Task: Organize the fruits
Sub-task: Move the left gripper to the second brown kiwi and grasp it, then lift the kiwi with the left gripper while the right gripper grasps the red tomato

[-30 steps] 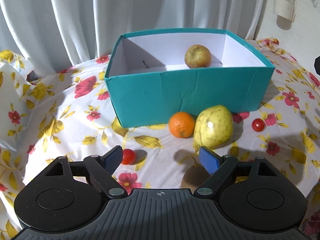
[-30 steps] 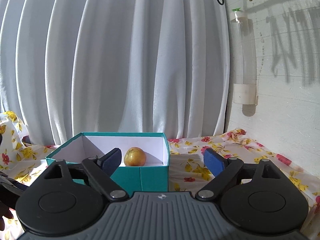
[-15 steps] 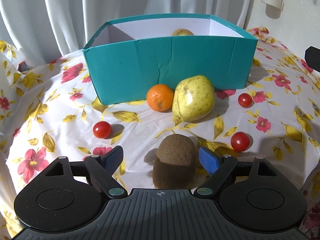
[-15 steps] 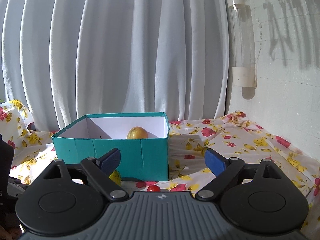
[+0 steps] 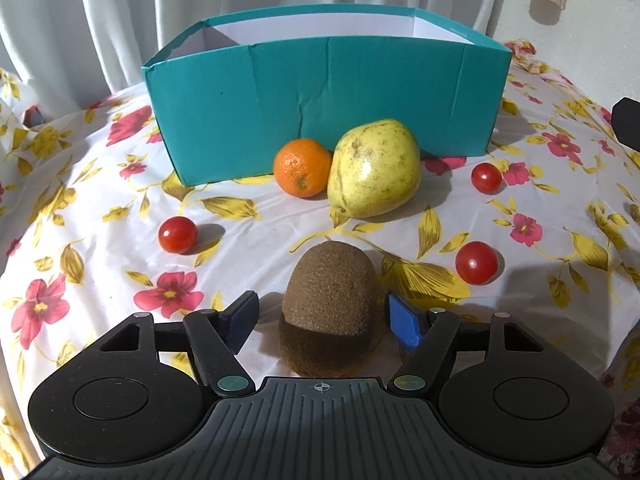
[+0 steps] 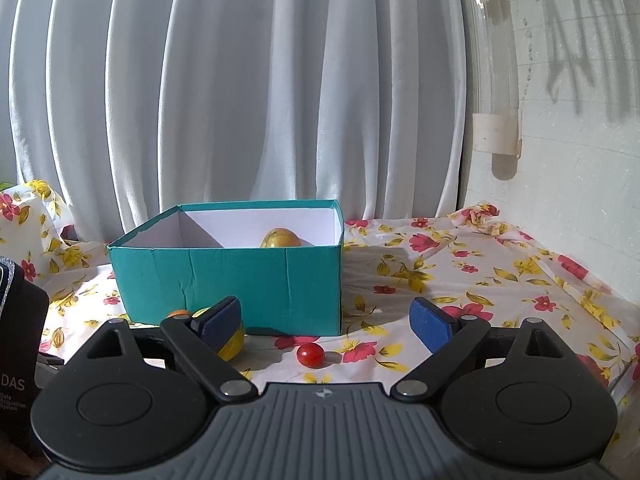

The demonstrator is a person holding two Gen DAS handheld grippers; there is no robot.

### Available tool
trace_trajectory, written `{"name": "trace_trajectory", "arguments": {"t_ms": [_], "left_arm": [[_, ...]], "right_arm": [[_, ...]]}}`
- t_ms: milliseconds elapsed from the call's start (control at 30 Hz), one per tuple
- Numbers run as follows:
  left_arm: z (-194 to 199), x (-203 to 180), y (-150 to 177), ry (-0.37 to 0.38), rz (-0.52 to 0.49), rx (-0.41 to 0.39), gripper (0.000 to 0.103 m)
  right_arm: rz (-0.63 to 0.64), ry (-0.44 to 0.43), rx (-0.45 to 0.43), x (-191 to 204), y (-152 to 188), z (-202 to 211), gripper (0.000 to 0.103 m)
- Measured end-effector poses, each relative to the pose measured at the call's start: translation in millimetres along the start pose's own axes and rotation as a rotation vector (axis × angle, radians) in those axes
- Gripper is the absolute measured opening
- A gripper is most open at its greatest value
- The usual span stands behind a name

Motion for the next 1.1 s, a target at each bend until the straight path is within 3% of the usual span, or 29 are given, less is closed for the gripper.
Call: {"name": "trace_trajectory", "arguments": {"t_ms": [200,467,833,1100], "left_arm": [[0,-1,0,0.015,-0.002,0.001,0.069],[0,-2,-3,0.03,-0.008,0.001,0.053],[2,2,-6,0.047,0.032,0.03,0.051],[33,8,-29,0.053,0.039,-0.023,0.051]], "right_arm": [[-0.007,-0.002,0.008,1,1,-3,0.092],[-0.004,0.001,0.015,2,1,-6,0.092],[0.015,0.002,0.007,3,0,-9,0.092],[0.052,0.037,0.027,-1,10,-16,0.092]]}}
Point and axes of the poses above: each gripper's, at about its wrist camera, not at the fingertips, and z roughly against the way its jaws point, x to its left, y to its underside, the point moved 8 cm from there along -z, roughly the way its jaws point, and after that the axes turned 6 degrees about -x, right-handed, at the moved point
